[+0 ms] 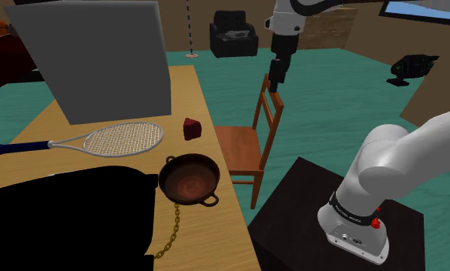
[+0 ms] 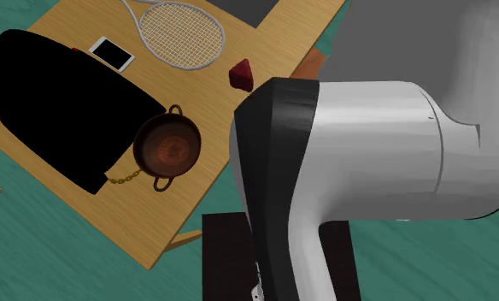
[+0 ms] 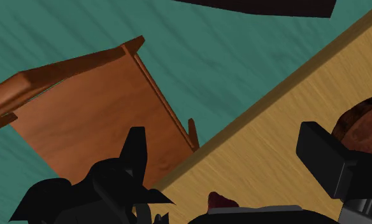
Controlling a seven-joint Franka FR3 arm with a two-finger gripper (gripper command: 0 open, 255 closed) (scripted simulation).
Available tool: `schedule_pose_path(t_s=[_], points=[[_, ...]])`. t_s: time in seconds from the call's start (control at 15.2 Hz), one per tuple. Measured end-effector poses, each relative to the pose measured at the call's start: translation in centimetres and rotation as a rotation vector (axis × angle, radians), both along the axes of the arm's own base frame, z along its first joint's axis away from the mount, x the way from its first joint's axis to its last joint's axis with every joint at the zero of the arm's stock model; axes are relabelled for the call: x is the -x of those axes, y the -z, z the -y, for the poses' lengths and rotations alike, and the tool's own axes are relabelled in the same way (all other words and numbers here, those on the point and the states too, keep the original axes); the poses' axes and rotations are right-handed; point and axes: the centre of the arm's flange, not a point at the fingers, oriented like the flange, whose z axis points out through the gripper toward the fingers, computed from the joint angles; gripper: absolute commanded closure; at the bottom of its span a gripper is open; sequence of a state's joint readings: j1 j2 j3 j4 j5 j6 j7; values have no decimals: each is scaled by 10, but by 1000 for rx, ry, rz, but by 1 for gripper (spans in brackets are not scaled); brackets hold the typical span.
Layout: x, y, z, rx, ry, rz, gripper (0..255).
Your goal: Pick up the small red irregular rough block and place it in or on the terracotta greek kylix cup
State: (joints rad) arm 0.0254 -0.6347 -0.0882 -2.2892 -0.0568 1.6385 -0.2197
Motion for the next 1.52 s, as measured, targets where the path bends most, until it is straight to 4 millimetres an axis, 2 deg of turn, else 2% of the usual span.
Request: schedule_pose_path(t_s=[0.79, 0.99, 1.52], points=[[-127, 81, -20, -35, -149, 20, 0], [-157, 106, -32, -45, -186, 25, 0], [-239, 153, -62, -68, -285, 37, 0]])
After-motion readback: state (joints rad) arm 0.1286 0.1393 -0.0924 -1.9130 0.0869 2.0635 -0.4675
